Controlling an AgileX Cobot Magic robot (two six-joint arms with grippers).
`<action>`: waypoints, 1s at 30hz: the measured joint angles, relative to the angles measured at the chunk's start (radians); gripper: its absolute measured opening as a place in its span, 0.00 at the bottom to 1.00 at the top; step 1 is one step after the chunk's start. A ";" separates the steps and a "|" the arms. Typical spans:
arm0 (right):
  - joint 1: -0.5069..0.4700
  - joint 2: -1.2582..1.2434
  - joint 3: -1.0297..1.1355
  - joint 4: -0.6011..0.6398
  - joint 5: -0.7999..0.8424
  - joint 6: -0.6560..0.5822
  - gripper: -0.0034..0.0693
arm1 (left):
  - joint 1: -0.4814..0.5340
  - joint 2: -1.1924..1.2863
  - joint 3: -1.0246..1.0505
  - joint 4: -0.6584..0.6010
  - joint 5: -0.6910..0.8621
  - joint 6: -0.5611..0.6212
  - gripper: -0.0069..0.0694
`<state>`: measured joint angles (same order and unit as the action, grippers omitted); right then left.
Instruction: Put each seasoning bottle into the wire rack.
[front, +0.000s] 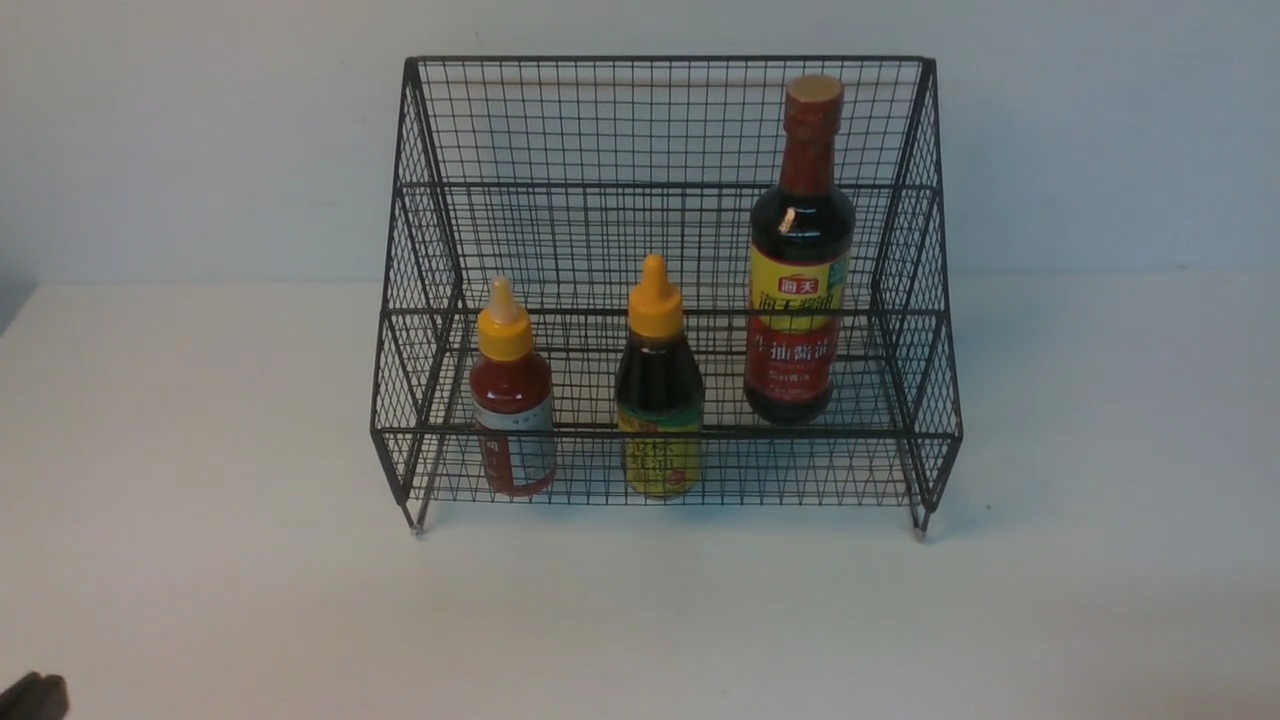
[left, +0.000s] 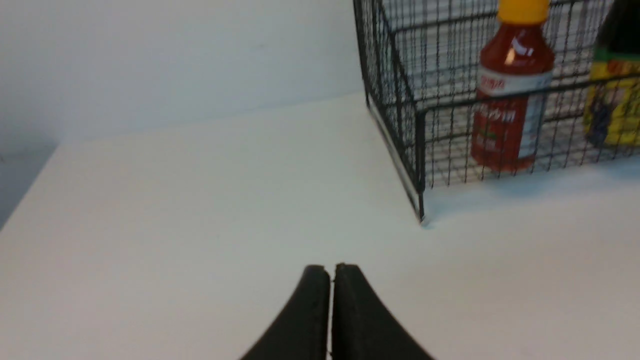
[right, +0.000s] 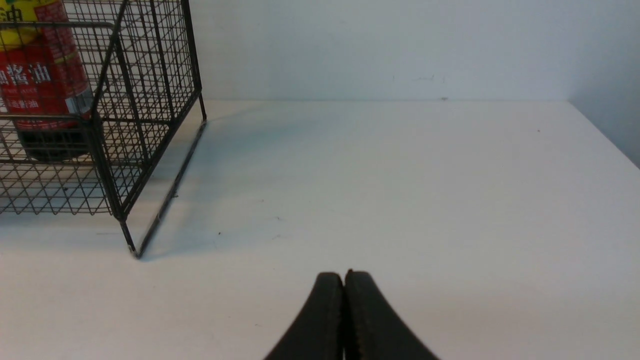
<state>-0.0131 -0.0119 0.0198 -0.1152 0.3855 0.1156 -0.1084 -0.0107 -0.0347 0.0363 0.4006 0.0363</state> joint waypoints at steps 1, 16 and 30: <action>0.000 0.000 0.000 0.000 0.000 0.000 0.03 | 0.010 0.000 0.026 -0.008 -0.009 0.000 0.08; 0.000 0.000 0.000 0.000 0.000 0.000 0.03 | 0.019 0.000 0.061 -0.042 -0.015 -0.001 0.08; 0.000 0.000 0.000 0.000 0.000 0.000 0.03 | 0.019 0.000 0.061 -0.042 -0.015 -0.001 0.08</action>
<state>-0.0131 -0.0119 0.0198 -0.1152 0.3855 0.1156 -0.0892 -0.0107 0.0259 -0.0062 0.3852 0.0357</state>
